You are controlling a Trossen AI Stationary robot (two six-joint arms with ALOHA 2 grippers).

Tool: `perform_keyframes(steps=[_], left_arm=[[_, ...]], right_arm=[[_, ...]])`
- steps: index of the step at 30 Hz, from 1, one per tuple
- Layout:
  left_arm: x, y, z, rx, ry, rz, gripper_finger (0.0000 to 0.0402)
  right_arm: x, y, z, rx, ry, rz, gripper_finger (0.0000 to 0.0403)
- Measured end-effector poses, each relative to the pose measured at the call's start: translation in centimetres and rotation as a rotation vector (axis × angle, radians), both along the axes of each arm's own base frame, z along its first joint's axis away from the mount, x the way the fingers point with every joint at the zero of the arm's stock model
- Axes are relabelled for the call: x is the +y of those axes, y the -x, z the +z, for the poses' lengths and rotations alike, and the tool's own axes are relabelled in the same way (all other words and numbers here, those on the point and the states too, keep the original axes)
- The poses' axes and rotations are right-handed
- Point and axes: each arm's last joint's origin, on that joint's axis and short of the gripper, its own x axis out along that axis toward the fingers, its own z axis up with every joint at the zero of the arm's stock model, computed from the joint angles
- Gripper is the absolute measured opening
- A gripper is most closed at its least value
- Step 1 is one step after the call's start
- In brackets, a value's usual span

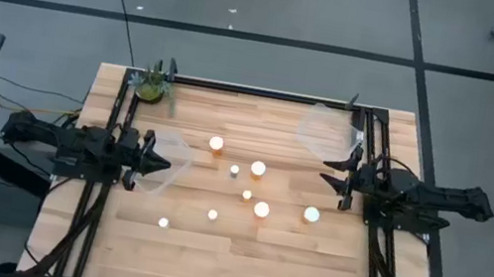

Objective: Pick and place medicine bottles into bin by pill shape (circle, oval)

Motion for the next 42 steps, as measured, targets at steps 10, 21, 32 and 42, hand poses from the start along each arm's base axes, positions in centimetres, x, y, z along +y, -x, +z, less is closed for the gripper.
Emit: perform_keyframes(steps=[10, 21, 32, 42], left_arm=[[0.00, 0.00, -0.01, 0.000, 0.000, 0.000, 0.0027], [0.00, 0.00, 0.00, 0.000, 0.000, 0.000, 0.0034], [0.00, 0.00, 0.00, 0.000, 0.000, 0.000, 0.0031], [0.00, 0.00, -0.01, 0.000, 0.000, 0.000, 0.0029]], right_arm=[[0.00, 0.00, 0.00, 0.000, 0.000, 0.000, 0.0178], [0.00, 0.00, -0.01, 0.000, 0.000, 0.000, 0.0178], [0.00, 0.00, 0.00, -0.001, 0.000, 0.000, 0.0178], [0.00, 0.00, -0.01, 0.000, 0.000, 0.000, 0.0178]])
